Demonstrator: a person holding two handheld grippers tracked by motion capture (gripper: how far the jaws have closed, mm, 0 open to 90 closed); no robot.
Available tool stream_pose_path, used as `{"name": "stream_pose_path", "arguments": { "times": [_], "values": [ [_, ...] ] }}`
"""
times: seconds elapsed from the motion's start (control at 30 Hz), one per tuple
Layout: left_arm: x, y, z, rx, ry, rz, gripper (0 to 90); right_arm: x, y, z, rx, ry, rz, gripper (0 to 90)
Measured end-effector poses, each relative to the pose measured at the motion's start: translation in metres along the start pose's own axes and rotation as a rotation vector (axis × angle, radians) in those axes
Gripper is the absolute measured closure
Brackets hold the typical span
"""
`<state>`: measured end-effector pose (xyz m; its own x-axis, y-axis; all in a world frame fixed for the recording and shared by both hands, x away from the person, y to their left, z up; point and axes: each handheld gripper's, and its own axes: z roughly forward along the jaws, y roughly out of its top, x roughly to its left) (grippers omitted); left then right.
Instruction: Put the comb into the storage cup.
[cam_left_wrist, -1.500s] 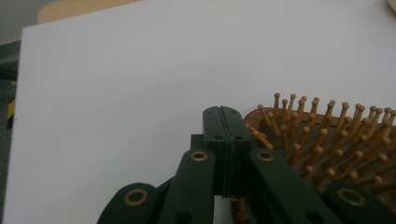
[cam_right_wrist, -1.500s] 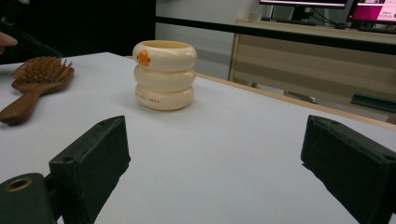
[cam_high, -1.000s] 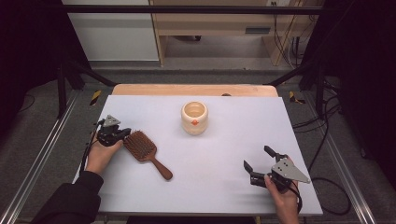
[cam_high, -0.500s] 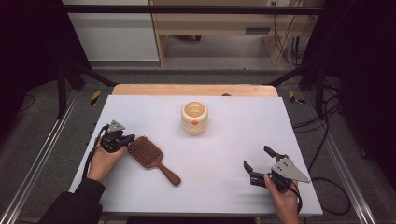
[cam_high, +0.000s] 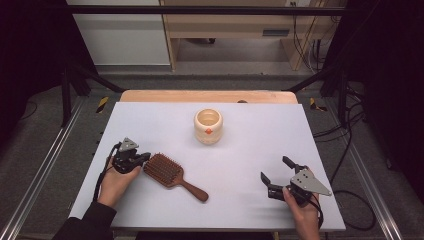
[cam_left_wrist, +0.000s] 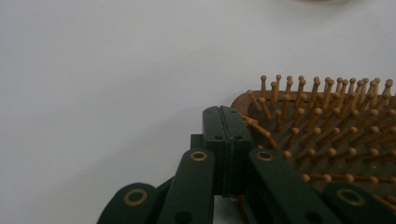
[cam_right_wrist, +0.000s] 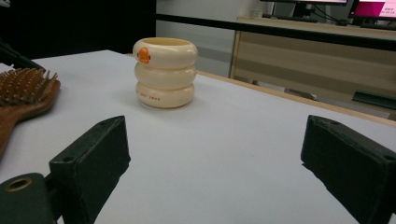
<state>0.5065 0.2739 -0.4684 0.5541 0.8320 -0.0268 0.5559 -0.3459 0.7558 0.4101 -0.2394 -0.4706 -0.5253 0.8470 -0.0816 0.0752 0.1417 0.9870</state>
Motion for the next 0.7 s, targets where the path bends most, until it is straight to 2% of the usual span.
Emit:
{"name": "stream_pose_path", "arguments": {
  "times": [0.27, 0.37, 0.4, 0.53, 0.7],
  "values": [
    [-0.031, -0.004, -0.003, -0.009, -0.041, -0.021, 90.0, 0.000, 0.000, 0.000, -0.001, -0.002, 0.001, 7.8],
    [-0.050, -0.005, -0.004, -0.012, -0.062, -0.019, 90.0, 0.000, 0.000, 0.000, 0.000, -0.002, 0.001, 7.8],
    [-0.050, -0.005, -0.004, -0.012, -0.062, -0.019, 90.0, 0.000, 0.000, 0.000, 0.000, -0.002, 0.001, 7.8],
    [-0.072, -0.006, -0.004, -0.025, -0.083, -0.027, 90.0, 0.000, 0.000, 0.000, -0.002, -0.003, 0.003, 7.8],
    [-0.095, -0.005, -0.001, -0.028, -0.100, -0.006, 90.0, -0.001, 0.000, -0.001, -0.002, -0.002, 0.004, 7.8]
  ]
}}
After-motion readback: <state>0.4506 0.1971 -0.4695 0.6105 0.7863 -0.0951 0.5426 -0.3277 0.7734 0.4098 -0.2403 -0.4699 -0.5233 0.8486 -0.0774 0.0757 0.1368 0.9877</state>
